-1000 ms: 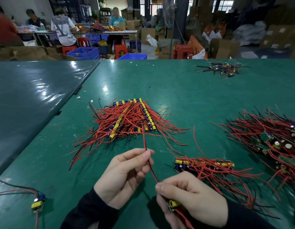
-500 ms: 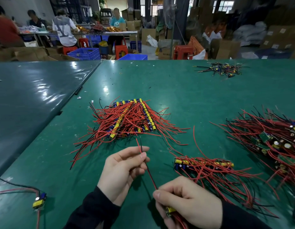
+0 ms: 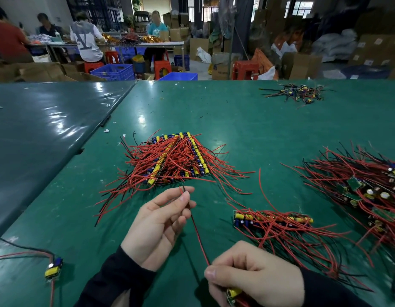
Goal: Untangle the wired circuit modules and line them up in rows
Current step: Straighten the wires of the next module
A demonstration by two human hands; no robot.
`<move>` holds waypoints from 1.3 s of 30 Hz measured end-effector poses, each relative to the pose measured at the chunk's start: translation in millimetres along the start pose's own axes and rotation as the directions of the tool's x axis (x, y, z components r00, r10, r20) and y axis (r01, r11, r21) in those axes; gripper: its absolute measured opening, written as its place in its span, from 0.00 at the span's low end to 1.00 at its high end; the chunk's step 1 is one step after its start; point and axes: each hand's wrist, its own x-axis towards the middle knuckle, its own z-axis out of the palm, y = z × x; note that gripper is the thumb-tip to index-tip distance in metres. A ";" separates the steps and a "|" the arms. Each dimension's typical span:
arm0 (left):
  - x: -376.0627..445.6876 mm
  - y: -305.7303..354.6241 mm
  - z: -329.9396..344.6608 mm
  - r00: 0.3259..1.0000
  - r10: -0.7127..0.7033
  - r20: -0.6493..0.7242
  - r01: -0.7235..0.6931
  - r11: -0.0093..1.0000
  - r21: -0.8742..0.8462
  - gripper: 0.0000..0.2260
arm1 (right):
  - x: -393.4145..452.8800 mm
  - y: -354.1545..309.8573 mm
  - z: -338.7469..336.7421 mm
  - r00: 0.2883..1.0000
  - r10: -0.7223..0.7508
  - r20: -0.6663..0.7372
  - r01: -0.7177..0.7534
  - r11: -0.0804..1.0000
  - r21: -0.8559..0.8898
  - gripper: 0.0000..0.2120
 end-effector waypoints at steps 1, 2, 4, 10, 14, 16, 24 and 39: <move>-0.1 1.3 -0.5 1.000 0.009 0.000 -0.009 1.000 -0.011 0.06 | -0.2 -0.5 -0.1 1.000 0.001 0.011 -0.001 1.000 0.001 0.18; -0.5 2.2 -1.2 0.999 0.034 -0.007 -0.034 0.999 -0.018 0.06 | -0.1 -0.9 -0.1 1.000 0.002 0.010 -0.002 1.000 0.005 0.19; -0.7 2.4 -2.0 0.988 0.150 -0.036 -0.149 0.989 0.016 0.06 | 0.3 -1.2 -0.3 1.000 0.017 -0.018 -0.016 0.999 0.035 0.18; -1.3 -10.0 -3.4 0.681 0.729 0.072 -0.648 0.555 0.521 0.10 | 1.1 1.3 -0.1 0.965 0.252 -0.075 -0.231 0.950 0.210 0.21; -5.8 -14.3 -3.9 0.503 0.824 0.260 -0.724 0.237 0.648 0.06 | 3.0 0.6 -0.3 0.927 0.361 -0.101 -0.320 0.902 0.289 0.22; -4.9 -12.2 -2.5 0.552 0.814 0.180 -0.710 0.346 0.613 0.08 | 3.7 -0.4 2.0 0.941 0.327 -0.083 -0.293 0.915 0.276 0.22; 2.2 -0.2 -4.9 0.931 0.290 -0.221 -0.285 0.957 0.054 0.01 | -2.8 -6.0 0.9 0.993 0.113 -0.043 -0.112 0.994 0.012 0.20; 9.5 -9.7 -8.4 0.889 0.381 -0.255 -0.333 0.919 0.212 0.03 | -28.9 -4.3 3.9 0.976 -0.020 -0.218 0.055 0.987 0.153 0.07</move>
